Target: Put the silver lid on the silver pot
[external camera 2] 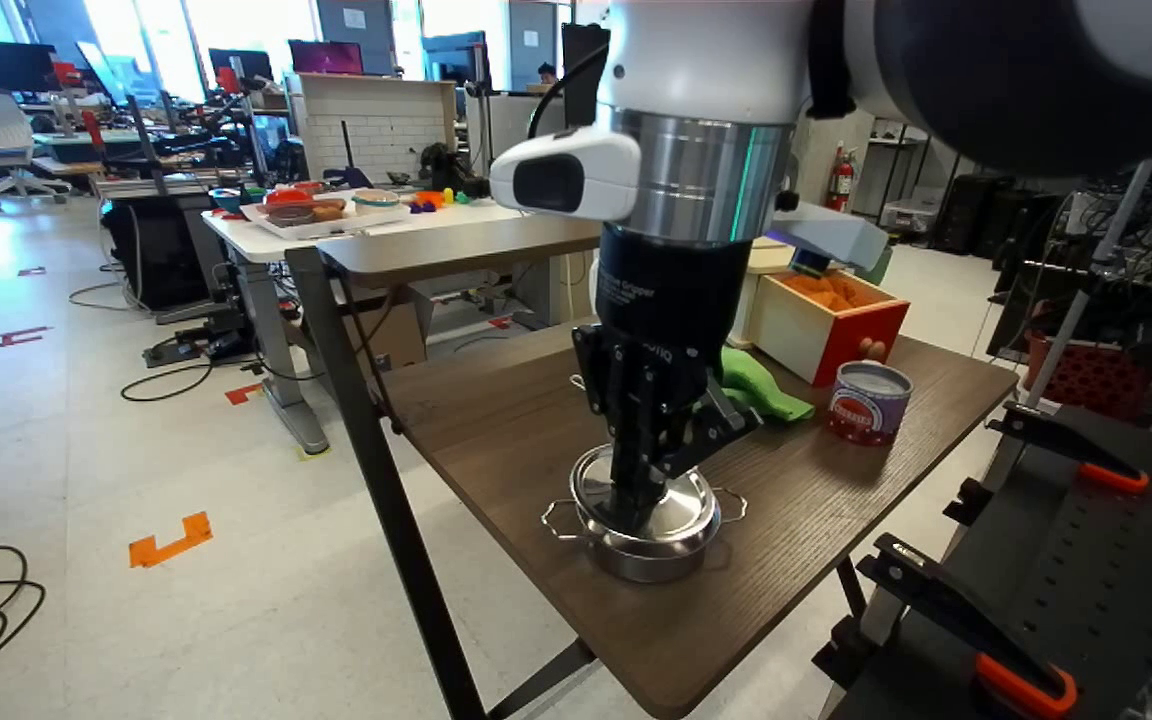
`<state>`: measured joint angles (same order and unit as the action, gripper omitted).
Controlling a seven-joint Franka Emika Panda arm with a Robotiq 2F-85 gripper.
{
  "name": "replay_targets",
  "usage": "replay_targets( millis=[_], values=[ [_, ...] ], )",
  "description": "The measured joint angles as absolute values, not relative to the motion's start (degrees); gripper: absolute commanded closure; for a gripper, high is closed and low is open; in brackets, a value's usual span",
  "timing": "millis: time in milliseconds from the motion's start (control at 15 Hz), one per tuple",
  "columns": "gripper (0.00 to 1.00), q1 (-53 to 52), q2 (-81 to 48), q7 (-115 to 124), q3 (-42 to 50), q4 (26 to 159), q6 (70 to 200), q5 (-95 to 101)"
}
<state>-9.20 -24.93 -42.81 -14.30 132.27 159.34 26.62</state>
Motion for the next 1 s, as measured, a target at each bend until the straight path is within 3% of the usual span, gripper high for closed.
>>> replay_targets(
  millis=[533, 600, 667, 733, 867, 1000],
  values=[
    [0.95, -9.2, -27.0, -43.0, -14.3, 130.8, 159.0, 26.5],
    [0.54, -9.2, -27.3, -42.9, -14.1, 130.5, 159.0, 26.5],
    [0.52, -9.2, -27.5, -42.9, -14.0, 130.2, 159.0, 26.5],
    [0.72, -9.2, -27.7, -42.9, -13.9, 130.0, 159.0, 26.5],
    [0.57, -9.5, -27.7, -42.9, -13.4, 129.7, 159.0, 26.6],
    [0.52, -9.5, -27.7, -42.9, -13.3, 129.6, 158.9, 26.6]
  ],
)
